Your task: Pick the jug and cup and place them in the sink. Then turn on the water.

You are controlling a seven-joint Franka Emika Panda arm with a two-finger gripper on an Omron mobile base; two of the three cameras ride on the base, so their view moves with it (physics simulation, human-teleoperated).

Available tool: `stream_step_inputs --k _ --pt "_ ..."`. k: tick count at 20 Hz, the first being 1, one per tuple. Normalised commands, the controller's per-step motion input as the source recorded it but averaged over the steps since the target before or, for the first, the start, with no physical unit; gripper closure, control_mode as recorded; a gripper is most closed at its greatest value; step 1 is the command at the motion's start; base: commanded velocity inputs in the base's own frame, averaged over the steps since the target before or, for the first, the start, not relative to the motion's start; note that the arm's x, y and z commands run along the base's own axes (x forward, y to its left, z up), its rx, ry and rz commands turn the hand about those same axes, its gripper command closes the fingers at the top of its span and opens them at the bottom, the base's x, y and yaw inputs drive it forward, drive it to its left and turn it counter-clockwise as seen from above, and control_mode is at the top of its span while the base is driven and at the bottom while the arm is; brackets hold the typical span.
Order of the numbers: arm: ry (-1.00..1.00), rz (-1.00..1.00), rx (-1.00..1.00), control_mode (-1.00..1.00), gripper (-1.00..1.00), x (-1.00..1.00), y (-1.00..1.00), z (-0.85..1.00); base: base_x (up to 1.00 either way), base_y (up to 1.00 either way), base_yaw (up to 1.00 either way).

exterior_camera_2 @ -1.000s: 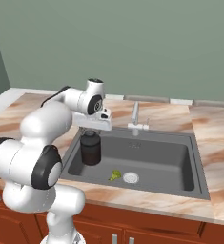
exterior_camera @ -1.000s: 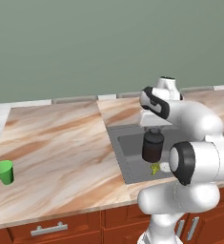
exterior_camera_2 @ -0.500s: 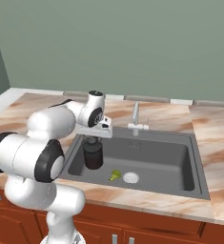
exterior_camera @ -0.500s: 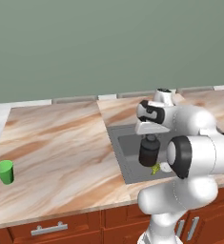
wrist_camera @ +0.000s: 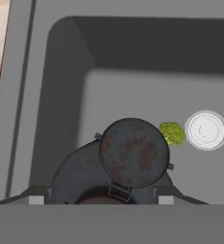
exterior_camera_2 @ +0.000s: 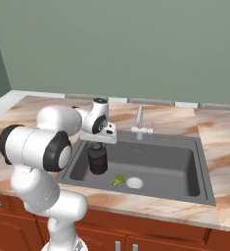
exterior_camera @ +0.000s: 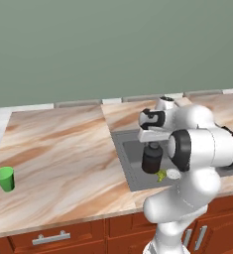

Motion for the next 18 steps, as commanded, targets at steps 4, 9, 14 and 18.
stream_step_inputs --k 4,9,14,18 --pt "0.00 0.00 0.00 -1.00 1.00 0.16 0.00 -0.31 0.00 0.00 0.00" --pt "0.00 0.00 0.00 -1.00 1.00 0.21 0.00 -0.34 0.00 0.00 0.00" --pt "0.00 0.00 0.00 -1.00 1.00 0.20 0.00 -0.33 0.00 0.00 0.00" --pt "0.00 0.00 0.00 -1.00 1.00 0.20 0.00 -0.37 0.00 0.00 0.00"
